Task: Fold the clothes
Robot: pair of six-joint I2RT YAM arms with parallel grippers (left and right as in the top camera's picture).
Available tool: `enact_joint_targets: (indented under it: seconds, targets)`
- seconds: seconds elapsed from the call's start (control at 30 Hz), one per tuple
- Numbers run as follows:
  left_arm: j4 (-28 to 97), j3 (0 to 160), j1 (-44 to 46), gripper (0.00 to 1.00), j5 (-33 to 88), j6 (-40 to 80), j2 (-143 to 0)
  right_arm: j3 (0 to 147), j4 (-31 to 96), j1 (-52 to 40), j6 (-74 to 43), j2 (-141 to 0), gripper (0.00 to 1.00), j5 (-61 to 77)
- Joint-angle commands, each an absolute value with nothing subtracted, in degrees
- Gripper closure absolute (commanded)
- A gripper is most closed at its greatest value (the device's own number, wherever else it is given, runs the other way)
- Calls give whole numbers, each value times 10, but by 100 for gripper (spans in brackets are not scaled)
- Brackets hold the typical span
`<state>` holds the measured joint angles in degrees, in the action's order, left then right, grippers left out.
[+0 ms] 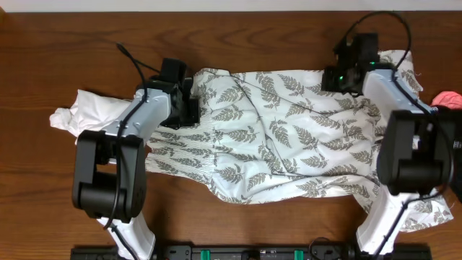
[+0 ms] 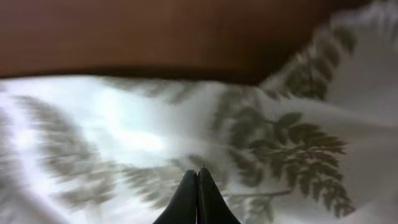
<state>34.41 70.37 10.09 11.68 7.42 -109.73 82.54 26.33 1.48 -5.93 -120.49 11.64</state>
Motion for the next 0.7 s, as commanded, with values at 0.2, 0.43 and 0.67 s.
enact_joint_targets:
  seconds: [0.2,0.43,0.67]
  targets:
    - [349,672,101,85,91,76,-1135,825,197,37,-77,-1291,99,-39]
    - [367,672,100,84,56,76,-1136,825,142,109,-77,-1351,99,-69]
    - [340,673,99,84,8,75,-1136,839,126,152,13,-1329,94,19]
